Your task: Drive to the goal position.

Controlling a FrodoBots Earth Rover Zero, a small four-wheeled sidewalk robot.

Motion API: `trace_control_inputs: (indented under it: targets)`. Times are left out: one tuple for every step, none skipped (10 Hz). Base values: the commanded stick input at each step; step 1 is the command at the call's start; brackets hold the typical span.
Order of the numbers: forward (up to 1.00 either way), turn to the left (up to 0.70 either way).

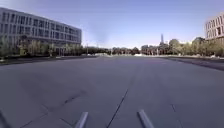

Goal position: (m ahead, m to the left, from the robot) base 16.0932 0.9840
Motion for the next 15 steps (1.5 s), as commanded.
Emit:
trace_control_inputs:
  targets:
    - [1.0, -0.19]
    - [1.0, 0.0]
    - [1.0, 0.0]
    - [1.0, 0.0]
    - [1.0, 0.0]
    - [1.0, 0.0]
    - [1.0, 0.0]
    - [1.0, 0.0]
    - [1.0, 0.0]
    - [1.0, 0.0]
    - [1.0, 0.0]
    - [1.0, 0.0]
    - [1.0, 0.0]
    - [1.0, 0.0]
    - [1.0, 0.0]
